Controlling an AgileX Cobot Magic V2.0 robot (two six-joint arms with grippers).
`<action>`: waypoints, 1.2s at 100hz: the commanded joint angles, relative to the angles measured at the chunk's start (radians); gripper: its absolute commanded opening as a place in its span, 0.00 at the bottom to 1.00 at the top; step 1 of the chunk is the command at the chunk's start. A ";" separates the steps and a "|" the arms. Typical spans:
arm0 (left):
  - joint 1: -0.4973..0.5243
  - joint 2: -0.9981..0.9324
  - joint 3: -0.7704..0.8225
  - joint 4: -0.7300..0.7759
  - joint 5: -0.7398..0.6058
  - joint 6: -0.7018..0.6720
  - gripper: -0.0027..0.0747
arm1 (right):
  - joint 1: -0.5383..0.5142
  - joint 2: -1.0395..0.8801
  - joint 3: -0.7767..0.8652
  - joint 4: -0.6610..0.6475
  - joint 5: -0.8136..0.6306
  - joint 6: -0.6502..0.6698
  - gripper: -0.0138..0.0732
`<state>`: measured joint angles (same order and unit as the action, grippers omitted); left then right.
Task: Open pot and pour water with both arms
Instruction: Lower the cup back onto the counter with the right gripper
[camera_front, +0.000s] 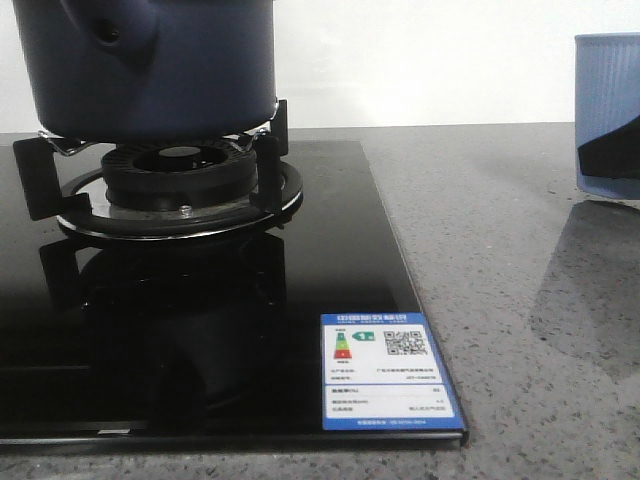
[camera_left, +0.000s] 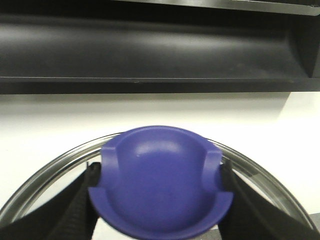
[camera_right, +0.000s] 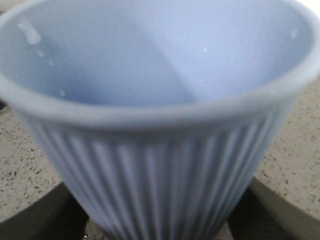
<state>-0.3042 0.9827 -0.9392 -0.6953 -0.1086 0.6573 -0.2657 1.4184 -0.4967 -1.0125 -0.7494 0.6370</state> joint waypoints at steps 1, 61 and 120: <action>0.000 -0.023 -0.040 0.011 -0.081 0.002 0.51 | -0.006 -0.022 -0.020 0.029 -0.056 -0.011 0.52; 0.000 -0.023 -0.040 0.011 -0.081 0.002 0.51 | -0.006 -0.022 -0.020 0.026 -0.019 -0.011 0.52; 0.000 -0.023 -0.040 0.011 -0.081 0.002 0.51 | -0.006 -0.022 -0.020 0.019 -0.010 -0.010 0.75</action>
<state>-0.3042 0.9827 -0.9392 -0.6953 -0.1086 0.6573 -0.2657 1.4184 -0.4967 -1.0125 -0.7041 0.6339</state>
